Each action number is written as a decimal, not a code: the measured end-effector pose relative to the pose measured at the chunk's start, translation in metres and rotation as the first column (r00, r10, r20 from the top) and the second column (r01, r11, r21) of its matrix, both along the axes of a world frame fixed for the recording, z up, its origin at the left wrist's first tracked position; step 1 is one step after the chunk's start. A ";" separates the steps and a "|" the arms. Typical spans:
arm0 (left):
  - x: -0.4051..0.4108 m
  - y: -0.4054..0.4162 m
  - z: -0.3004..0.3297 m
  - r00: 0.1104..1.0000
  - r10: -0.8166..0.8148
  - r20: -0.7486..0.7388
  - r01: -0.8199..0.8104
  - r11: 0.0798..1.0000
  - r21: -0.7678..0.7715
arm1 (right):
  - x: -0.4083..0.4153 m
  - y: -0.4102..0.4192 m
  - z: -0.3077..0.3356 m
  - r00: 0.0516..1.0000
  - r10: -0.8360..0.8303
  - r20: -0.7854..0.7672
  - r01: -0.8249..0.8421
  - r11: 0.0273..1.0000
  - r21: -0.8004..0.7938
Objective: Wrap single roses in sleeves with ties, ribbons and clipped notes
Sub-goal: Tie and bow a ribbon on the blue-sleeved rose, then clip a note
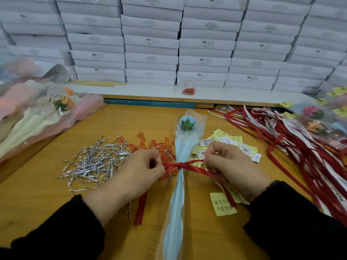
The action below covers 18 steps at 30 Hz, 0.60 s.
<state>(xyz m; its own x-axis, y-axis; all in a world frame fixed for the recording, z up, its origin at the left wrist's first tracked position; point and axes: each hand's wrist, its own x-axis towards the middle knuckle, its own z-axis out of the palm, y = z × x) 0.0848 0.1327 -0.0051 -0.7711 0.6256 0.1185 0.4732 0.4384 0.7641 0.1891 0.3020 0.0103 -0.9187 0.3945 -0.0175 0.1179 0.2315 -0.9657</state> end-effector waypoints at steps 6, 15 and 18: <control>-0.003 -0.002 0.000 0.997 0.019 -0.081 -0.024 0.998 -0.052 | 0.001 0.005 0.003 0.993 -0.026 0.114 0.016 0.996 0.090; -0.005 -0.003 -0.001 0.986 0.041 -0.159 -0.055 0.995 -0.081 | 0.001 0.004 0.006 0.982 -0.032 0.187 -0.004 0.982 0.189; -0.005 -0.004 0.001 0.994 0.032 -0.101 -0.035 0.999 -0.021 | 0.002 0.004 0.007 0.980 -0.042 0.194 -0.010 0.966 0.257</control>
<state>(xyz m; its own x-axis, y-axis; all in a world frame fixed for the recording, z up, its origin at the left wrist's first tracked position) 0.0800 0.1285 -0.0040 -0.7763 0.6033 0.1827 0.5323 0.4723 0.7026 0.1906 0.3063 0.0172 -0.9009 0.4240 -0.0931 0.3045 0.4643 -0.8317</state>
